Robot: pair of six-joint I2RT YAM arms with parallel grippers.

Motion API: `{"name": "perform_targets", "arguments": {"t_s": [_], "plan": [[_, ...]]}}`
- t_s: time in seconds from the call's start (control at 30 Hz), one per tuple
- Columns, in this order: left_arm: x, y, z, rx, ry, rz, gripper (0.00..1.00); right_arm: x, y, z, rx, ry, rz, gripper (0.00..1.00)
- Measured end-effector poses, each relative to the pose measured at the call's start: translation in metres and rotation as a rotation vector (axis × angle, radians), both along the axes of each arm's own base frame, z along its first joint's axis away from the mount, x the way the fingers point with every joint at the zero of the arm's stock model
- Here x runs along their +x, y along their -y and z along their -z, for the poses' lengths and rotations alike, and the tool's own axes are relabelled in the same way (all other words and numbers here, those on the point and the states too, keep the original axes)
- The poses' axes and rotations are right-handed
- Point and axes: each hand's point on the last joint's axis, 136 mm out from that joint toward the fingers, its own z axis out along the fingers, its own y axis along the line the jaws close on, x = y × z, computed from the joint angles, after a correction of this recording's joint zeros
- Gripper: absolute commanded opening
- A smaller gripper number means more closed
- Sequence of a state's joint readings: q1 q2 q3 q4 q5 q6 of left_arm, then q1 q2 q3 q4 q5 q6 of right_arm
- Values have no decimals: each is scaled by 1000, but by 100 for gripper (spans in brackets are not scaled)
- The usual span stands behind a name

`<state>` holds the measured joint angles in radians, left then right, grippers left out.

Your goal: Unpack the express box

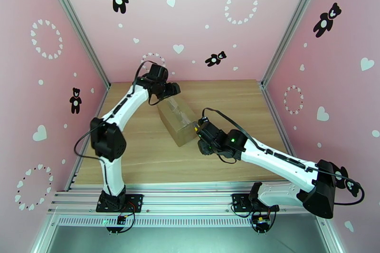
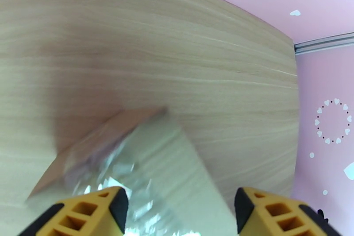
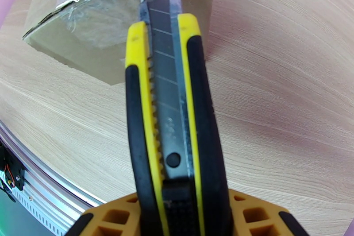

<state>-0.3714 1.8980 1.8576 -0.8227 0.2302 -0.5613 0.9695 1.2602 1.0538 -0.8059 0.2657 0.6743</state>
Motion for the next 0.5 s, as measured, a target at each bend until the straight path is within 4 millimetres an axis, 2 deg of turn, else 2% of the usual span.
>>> {"name": "perform_targets", "arguments": {"t_s": [0.17, 0.27, 0.4, 0.5], "plan": [[-40, -23, -17, -3, 27, -40, 69, -2, 2, 5, -9, -8, 3, 0], [-69, -36, -16, -13, 28, -65, 69, -2, 3, 7, -12, -11, 7, 0], [-113, -53, 4, -34, 0, -108, 67, -2, 3, 7, -14, -10, 7, 0], [-143, -58, 32, -49, -47, -130, 65, -2, 3, 7, -14, -7, 4, 0]]}}
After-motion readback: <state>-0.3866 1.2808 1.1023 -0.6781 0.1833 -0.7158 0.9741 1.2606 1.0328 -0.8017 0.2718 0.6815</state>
